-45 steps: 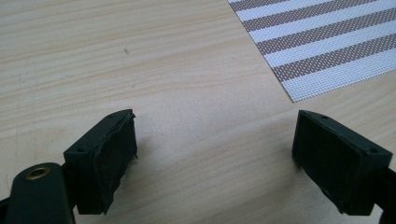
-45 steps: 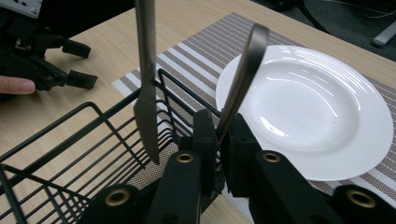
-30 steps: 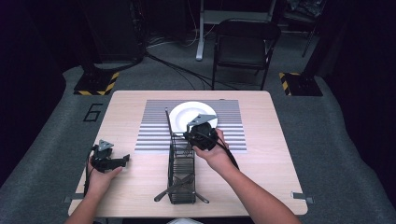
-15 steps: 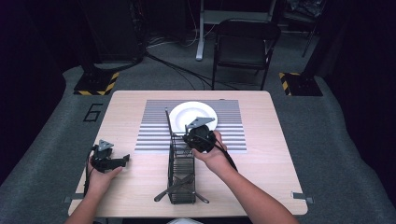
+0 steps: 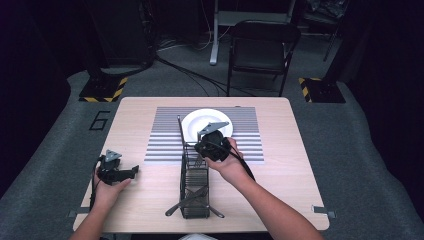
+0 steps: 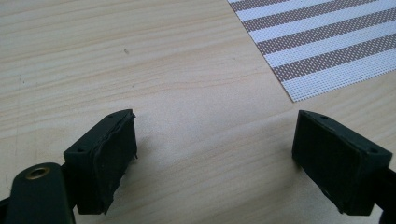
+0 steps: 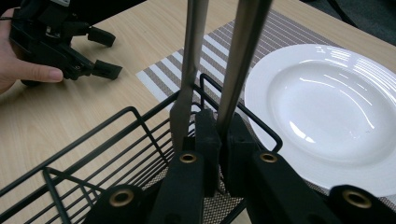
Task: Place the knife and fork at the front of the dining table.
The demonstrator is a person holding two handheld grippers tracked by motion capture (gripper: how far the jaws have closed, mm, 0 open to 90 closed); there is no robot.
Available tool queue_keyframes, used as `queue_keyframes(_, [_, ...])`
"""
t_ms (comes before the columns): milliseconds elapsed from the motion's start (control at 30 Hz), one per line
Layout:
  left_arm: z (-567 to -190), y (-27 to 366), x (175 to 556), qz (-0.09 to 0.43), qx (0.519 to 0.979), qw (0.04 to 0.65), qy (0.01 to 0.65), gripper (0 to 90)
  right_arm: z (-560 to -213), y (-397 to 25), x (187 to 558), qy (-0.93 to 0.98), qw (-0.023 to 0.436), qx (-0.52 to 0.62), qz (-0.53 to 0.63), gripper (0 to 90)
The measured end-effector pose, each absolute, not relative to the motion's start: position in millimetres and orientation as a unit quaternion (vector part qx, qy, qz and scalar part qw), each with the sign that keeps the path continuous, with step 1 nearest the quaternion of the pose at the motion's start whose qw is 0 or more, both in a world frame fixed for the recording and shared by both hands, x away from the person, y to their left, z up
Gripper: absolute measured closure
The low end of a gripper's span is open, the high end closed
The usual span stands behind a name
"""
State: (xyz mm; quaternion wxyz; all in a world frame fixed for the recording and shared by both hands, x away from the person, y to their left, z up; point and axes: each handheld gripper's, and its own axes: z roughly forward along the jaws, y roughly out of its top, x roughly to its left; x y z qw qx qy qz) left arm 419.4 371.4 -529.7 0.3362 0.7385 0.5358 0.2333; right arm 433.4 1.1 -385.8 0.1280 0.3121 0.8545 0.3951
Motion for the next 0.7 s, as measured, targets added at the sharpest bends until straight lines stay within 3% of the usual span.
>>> queue_keyframes(700, [-529.7, 371.4, 419.4, 0.233, 0.739, 0.336, 0.536, 13.7, -338.5, 0.2, 430.5, 0.863, 0.100, 0.300, 0.394, 86.8])
